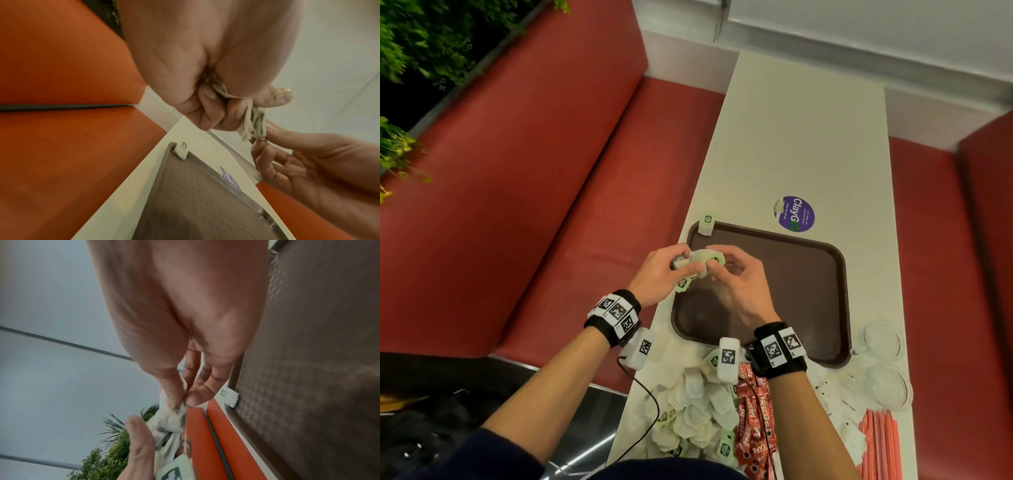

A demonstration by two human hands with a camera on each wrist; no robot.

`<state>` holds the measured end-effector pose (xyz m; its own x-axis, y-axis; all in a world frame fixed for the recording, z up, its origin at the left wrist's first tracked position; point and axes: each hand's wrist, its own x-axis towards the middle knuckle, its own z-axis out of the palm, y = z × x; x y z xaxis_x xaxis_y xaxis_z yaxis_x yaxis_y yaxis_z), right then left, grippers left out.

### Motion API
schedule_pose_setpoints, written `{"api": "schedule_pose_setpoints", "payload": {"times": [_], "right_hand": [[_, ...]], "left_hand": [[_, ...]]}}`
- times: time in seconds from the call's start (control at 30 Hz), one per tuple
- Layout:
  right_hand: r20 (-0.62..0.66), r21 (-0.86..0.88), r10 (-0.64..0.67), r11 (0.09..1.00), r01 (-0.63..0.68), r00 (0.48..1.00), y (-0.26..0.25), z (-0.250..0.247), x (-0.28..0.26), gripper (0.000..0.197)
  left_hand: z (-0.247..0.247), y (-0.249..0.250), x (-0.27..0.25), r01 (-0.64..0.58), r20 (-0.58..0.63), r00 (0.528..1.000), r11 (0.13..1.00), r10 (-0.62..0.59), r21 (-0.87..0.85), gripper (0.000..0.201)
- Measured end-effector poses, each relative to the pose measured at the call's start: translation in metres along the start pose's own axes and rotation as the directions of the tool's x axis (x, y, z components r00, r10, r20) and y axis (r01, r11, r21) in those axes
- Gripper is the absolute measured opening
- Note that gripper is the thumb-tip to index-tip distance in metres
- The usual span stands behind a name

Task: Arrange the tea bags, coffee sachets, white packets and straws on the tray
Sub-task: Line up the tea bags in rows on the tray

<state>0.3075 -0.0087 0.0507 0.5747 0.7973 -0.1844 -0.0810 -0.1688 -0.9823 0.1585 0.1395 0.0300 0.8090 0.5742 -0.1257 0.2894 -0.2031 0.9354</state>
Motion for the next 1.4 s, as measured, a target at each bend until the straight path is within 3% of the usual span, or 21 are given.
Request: {"api": "schedule_pose_setpoints", "payload": {"times": [0.13,0.23,0.33,0.43,0.73,1.07,1.17,1.27,1.33,1.4], "right_hand": [[-0.005,-0.089,0.041,0.995,-0.041,0.999,0.004,-0.011,0.018,0.027],[-0.077,-0.221,0.048,0.973,-0.064,0.996,0.011,-0.022,0.04,0.02],[-0.127,-0.43,0.024,0.9,-0.077,0.992,0.023,-0.035,0.071,0.012],[-0.098,-0.612,0.01,0.788,-0.068,0.995,0.039,-0.042,0.105,0.012],[0.006,-0.79,0.118,0.609,-0.068,0.993,0.048,-0.033,0.177,0.025],[0.02,-0.848,0.047,0.53,-0.008,0.999,0.05,-0.016,0.193,0.026],[-0.013,-0.824,-0.007,0.567,-0.007,1.0,0.049,-0.014,0.186,0.033],[-0.08,-0.721,-0.133,0.692,0.034,0.988,0.037,-0.009,0.171,0.024],[-0.071,-0.573,-0.065,0.819,0.013,0.995,0.024,-0.002,0.152,0.025],[0.025,-0.385,0.076,0.921,-0.061,0.997,0.017,0.005,0.129,0.036]], "left_hand": [[-0.003,-0.009,0.013,0.009,-0.017,1.0,1.0,-0.009,-0.022,0.033],[-0.004,-0.021,0.021,0.03,-0.11,0.994,0.997,-0.022,0.068,0.025],[-0.003,-0.041,0.026,0.043,-0.249,0.968,0.965,0.023,0.257,0.021],[-0.002,-0.061,0.023,0.06,-0.29,0.956,0.94,0.043,0.336,0.018],[0.001,-0.078,0.015,0.078,-0.32,0.947,0.962,0.01,0.262,0.019],[-0.003,-0.059,0.018,0.125,-0.364,0.928,0.986,-0.077,0.11,0.021],[-0.002,-0.05,0.016,0.122,-0.354,0.93,0.991,-0.096,0.051,0.021],[-0.002,-0.044,0.016,0.123,-0.36,0.926,0.992,-0.115,-0.003,0.024],[-0.001,-0.039,0.018,0.108,-0.375,0.919,0.992,-0.122,-0.058,0.026],[0.001,-0.035,0.02,0.089,-0.391,0.911,0.988,-0.132,-0.126,0.028]]}}
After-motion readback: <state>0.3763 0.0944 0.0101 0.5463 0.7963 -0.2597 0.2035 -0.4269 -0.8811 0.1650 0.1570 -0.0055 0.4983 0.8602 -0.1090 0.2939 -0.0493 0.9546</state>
